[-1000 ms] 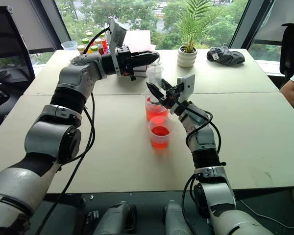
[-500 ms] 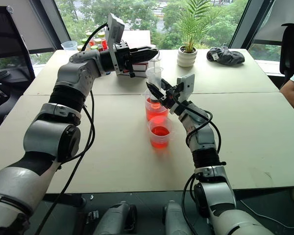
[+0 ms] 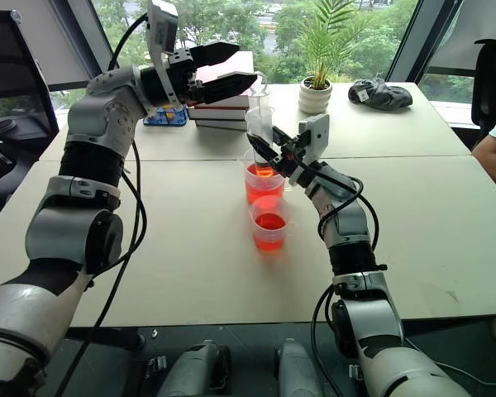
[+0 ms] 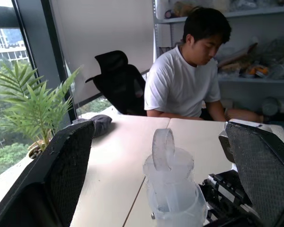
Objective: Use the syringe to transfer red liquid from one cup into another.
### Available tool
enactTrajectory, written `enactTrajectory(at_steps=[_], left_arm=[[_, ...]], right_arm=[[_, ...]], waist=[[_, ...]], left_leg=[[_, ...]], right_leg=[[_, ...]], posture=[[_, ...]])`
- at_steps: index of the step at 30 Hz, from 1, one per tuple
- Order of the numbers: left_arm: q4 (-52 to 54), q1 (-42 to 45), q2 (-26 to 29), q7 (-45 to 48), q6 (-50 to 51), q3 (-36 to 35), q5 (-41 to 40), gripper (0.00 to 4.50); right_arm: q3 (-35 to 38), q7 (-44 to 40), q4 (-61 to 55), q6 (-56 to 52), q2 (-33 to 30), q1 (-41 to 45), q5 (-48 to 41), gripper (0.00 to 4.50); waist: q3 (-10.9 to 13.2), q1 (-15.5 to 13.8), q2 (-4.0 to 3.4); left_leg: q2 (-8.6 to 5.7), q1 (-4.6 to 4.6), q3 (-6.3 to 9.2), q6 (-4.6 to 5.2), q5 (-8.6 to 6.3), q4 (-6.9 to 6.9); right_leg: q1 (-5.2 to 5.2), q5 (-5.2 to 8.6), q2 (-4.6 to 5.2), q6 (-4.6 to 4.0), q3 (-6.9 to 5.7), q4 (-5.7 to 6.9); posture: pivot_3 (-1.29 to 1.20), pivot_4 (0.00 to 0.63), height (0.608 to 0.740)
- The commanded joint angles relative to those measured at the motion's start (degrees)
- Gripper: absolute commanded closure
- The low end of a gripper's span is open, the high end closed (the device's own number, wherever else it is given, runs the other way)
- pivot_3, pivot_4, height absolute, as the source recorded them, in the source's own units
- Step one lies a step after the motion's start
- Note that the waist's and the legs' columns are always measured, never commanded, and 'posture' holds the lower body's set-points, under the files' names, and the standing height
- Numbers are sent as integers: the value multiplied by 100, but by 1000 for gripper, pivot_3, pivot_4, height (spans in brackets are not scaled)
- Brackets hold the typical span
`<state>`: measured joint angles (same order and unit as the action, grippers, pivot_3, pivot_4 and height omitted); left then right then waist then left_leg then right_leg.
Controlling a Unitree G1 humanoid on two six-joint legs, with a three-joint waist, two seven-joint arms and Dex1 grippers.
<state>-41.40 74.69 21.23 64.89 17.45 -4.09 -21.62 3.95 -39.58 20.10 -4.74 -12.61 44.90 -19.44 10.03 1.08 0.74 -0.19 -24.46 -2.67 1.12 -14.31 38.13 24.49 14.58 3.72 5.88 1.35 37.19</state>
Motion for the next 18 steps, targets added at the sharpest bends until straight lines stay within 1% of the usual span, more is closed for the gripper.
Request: enactTrajectory(at_steps=[1, 3, 5, 7, 9, 12, 13, 15, 18], left_arm=[[512, -109, 216, 5, 277, -206, -193, 24], [661, -214, 312, -37, 422, -255, -249, 24], [808, -350, 420, -65, 554, -275, -277, 24], [964, -489, 495, -80, 683, -281, -306, 24], [1118, -614, 545, -73, 776, -252, -312, 24], [1254, -685, 557, -91, 895, -229, -352, 24], [1353, -724, 557, -39, 994, -199, -398, 24], [1504, -784, 556, 48, 1141, -149, -457, 24], [1768, -888, 561, 200, 1387, -103, -577, 24]], right_arm=[[224, 65, -408, -79, -167, 338, -182, 3111], [293, 105, -633, -232, -246, 421, -270, 3111], [383, 131, -1119, -601, -385, 425, -514, 3111], [458, 88, -1825, -1208, -575, 282, -940, 3111], [550, 97, -2604, -1897, -781, -20, -1468, 3111], [650, 242, -3343, -2569, -949, -405, -2024, 3111], [639, 319, -3734, -2755, -977, -737, -2200, 3111], [605, 445, -4216, -2942, -991, -1194, -2349, 3111], [536, 604, -4432, -2879, -914, -1619, -2260, 3111]], waist=[[0, 0, 0], [1, -4, -1], [1, -9, -1], [1, -19, -2], [1, -45, -1], [0, -45, 1], [0, -41, 1], [-1, -47, 2], [-1, -20, 1]], left_leg=[[0, 0, 1, 0, 0, 0], [0, 0, 1, 0, 0, 0], [1, -3, 2, 0, 0, -1], [1, -3, 3, 0, 0, -4], [1, -5, 4, 0, 0, -4], [0, -5, 6, 0, 0, -3], [0, -5, 6, 0, -1, 1], [-1, -4, 6, 0, -1, 1], [-1, -3, 3, 1, 0, 2]], right_leg=[[0, 0, 0, 0, 0, 1], [1, 0, 0, 0, 0, 1], [3, 0, 1, 0, -1, 1], [3, 0, 3, 0, -1, 2], [3, 0, 5, 0, -3, 1], [-1, 0, 10, 0, -5, -3], [-2, 0, 11, 0, -5, -6], [-4, 0, 11, 0, -5, -5], [-3, 0, 10, 0, -2, -3]], posture=[[0, 150, 740], [0, 150, 740], [0, 150, 740], [0, 150, 740], [0, 150, 740], [0, 150, 740], [0, 150, 740], [0, 150, 740], [0, 150, 740]])
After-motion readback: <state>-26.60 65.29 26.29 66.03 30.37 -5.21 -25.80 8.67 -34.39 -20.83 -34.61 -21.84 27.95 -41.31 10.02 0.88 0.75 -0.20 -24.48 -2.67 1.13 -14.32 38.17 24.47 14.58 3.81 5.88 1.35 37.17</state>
